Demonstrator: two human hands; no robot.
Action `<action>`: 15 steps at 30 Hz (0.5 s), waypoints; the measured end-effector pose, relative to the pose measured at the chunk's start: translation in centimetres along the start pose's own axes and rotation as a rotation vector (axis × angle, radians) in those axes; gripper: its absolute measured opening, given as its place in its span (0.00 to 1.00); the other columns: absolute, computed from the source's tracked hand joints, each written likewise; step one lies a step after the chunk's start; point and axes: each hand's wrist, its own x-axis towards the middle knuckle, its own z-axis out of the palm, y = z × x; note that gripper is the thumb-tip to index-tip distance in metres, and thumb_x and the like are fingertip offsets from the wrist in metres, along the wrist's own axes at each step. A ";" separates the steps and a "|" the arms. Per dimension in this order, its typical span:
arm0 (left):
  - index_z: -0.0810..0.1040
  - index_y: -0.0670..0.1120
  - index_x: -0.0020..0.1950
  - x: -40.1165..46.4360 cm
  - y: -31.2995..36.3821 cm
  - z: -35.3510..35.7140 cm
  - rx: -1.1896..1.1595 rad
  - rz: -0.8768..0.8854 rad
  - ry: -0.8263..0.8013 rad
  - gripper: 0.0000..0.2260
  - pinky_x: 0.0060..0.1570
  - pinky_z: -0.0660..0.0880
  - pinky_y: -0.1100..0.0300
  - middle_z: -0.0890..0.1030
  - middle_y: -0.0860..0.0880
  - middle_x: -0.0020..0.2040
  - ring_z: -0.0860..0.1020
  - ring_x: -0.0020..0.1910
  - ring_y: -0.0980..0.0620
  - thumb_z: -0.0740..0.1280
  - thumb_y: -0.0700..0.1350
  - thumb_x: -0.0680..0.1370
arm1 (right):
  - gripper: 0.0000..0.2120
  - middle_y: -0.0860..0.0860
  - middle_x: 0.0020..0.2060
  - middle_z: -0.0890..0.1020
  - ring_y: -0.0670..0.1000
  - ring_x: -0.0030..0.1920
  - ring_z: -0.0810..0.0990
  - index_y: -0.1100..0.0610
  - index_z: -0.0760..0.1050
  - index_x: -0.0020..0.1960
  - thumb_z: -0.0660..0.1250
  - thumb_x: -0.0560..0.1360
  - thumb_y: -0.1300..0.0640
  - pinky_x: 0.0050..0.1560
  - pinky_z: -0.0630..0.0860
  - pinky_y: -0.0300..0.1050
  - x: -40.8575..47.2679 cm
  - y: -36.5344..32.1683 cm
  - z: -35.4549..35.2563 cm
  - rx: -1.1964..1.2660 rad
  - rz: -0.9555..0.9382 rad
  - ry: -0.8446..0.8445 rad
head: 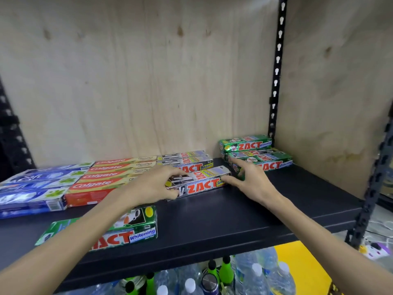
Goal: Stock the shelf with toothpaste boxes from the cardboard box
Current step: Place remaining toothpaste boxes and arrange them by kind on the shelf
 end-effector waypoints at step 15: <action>0.82 0.48 0.62 2.7 -5.1 0.8 -0.064 -0.264 0.301 0.23 0.57 0.77 0.53 0.81 0.50 0.59 0.78 0.54 0.51 0.79 0.52 0.70 | 0.19 0.49 0.42 0.85 0.51 0.46 0.82 0.54 0.84 0.53 0.75 0.72 0.40 0.49 0.81 0.56 4.0 -0.4 3.7 -0.067 -0.146 -0.039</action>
